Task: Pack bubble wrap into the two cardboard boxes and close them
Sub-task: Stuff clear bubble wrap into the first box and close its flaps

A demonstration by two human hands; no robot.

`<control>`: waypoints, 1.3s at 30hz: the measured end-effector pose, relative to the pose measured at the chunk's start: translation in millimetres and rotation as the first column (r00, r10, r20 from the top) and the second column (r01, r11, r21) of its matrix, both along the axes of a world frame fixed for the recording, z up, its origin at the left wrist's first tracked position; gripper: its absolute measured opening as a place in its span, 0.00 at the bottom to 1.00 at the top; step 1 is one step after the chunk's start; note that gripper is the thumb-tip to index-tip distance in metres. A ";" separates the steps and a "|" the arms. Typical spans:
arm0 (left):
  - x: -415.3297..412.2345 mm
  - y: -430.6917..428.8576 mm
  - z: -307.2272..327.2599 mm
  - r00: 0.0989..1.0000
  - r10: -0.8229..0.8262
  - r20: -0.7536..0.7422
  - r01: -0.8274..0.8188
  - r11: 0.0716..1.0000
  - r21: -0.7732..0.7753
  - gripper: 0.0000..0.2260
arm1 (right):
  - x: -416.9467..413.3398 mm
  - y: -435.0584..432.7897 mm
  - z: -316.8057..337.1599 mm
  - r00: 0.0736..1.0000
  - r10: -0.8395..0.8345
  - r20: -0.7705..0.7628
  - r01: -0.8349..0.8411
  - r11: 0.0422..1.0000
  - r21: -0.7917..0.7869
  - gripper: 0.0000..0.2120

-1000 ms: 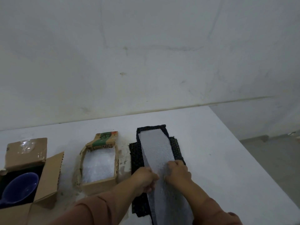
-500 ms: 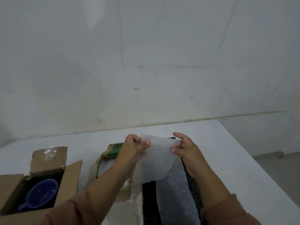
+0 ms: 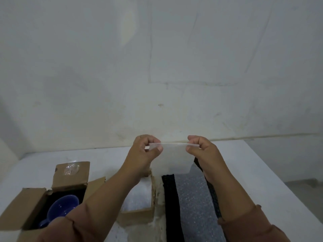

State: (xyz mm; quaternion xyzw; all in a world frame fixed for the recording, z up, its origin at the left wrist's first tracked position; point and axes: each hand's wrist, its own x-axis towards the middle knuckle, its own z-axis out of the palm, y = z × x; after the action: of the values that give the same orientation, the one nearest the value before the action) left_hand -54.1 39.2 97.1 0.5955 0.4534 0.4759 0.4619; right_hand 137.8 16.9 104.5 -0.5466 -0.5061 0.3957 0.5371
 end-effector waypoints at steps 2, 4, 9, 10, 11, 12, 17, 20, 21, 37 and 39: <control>-6.7 3.1 -3.8 0.977 -0.144 0.158 0.162 0.981 -0.105 0.12 | -2.8 0.9 3.6 0.990 0.054 -0.133 -0.056 0.998 -0.009 0.10; -13.8 7.8 -15.1 0.961 -0.221 0.168 0.253 0.945 -0.205 0.17 | -5.1 2.0 5.0 0.981 0.050 -0.185 -0.048 0.999 0.012 0.10; -18.8 6.0 -38.5 0.978 -0.206 -0.040 0.178 0.914 -0.364 0.06 | -9.1 6.7 2.0 0.953 0.046 -0.298 -0.042 0.999 0.019 0.08; -18.7 6.1 -40.8 0.980 -0.198 -0.028 0.173 0.909 -0.379 0.07 | -7.7 7.5 -1.6 0.955 0.068 -0.288 -0.073 0.997 -0.005 0.07; -18.7 5.1 -40.6 0.979 -0.202 -0.004 0.184 0.901 -0.393 0.09 | -5.1 8.2 -7.9 0.958 0.100 -0.268 -0.118 0.992 -0.051 0.09; -19.6 4.8 -40.9 0.979 -0.204 0.013 0.192 0.895 -0.402 0.10 | -2.1 8.3 -15.9 0.962 0.144 -0.231 -0.175 0.977 -0.121 0.13; -25.1 5.7 -42.8 0.981 -0.186 0.062 0.194 0.876 -0.441 0.10 | -2.0 -4.1 -47.0 0.947 0.315 -0.063 -0.309 0.836 -0.454 0.13; -29.7 5.5 -46.2 0.986 -0.146 0.086 0.169 0.868 -0.468 0.09 | -6.7 -6.7 -51.6 0.958 0.269 -0.096 -0.282 0.845 -0.453 0.10; -31.6 5.2 -46.9 0.986 -0.133 0.097 0.163 0.865 -0.474 0.10 | -8.0 -6.5 -51.7 0.959 0.258 -0.114 -0.282 0.850 -0.444 0.11; -45.2 -0.4 -46.7 0.933 0.017 0.359 0.252 0.681 -0.688 0.06 | -22.0 -2.3 -55.9 0.961 0.052 -0.271 -0.164 0.896 -0.413 0.08; -47.1 1.3 -49.4 0.976 -0.006 0.218 0.159 0.700 -0.696 0.10 | -22.4 -1.3 -56.6 0.965 0.084 -0.250 -0.191 0.877 -0.442 0.09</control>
State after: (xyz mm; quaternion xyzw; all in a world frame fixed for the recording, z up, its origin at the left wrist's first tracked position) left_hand -101.2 40.5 47.6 0.3411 0.5255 0.3007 0.7191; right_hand 115.4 15.6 47.8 -0.5731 -0.3718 0.6008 0.4152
